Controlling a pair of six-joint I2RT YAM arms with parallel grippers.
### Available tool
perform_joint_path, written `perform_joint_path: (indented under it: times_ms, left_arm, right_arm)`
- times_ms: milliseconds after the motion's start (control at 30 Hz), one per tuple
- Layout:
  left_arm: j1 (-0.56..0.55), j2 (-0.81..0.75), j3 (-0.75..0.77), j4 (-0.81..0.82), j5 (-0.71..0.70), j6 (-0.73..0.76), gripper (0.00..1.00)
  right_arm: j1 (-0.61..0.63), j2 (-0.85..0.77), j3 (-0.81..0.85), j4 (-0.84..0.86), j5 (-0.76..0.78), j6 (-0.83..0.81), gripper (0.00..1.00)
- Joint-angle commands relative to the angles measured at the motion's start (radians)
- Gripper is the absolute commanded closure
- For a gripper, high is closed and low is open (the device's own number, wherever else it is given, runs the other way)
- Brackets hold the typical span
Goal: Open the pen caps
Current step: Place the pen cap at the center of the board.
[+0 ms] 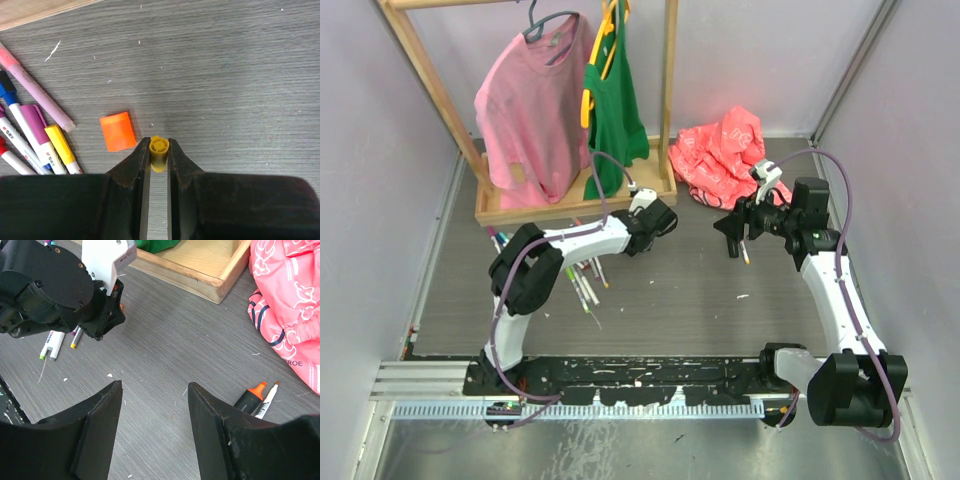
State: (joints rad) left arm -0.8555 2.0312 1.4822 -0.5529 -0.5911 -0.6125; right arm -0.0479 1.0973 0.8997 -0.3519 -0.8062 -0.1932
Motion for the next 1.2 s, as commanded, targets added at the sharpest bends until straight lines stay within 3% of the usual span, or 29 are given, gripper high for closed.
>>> perform_joint_path:
  times_ms: [0, 233, 400, 933, 1167]
  left_arm:
    - [-0.001, 0.014, 0.047, -0.026, -0.042, 0.011, 0.98]
    - [-0.002, 0.034, 0.056, -0.048, -0.078, -0.006, 0.85]
    - [-0.001, 0.037, 0.053, -0.046, -0.074, -0.007, 0.82]
    - [-0.001, 0.012, 0.031, -0.038, -0.053, -0.015, 0.77]
    - [-0.001, -0.104, -0.045, 0.011, -0.001, -0.017, 0.77]
  right_arm:
    - [-0.004, -0.031, 0.019, 0.047, -0.014, -0.014, 0.39]
    - [-0.004, -0.031, 0.018, 0.047, -0.009, -0.014, 0.39]
    - [-0.004, -0.031, 0.018, 0.047, -0.005, -0.014, 0.39]
    - [-0.006, -0.039, 0.016, 0.047, 0.000, -0.015, 0.39]
    - [-0.006, -0.040, 0.016, 0.047, -0.002, -0.016, 0.38]
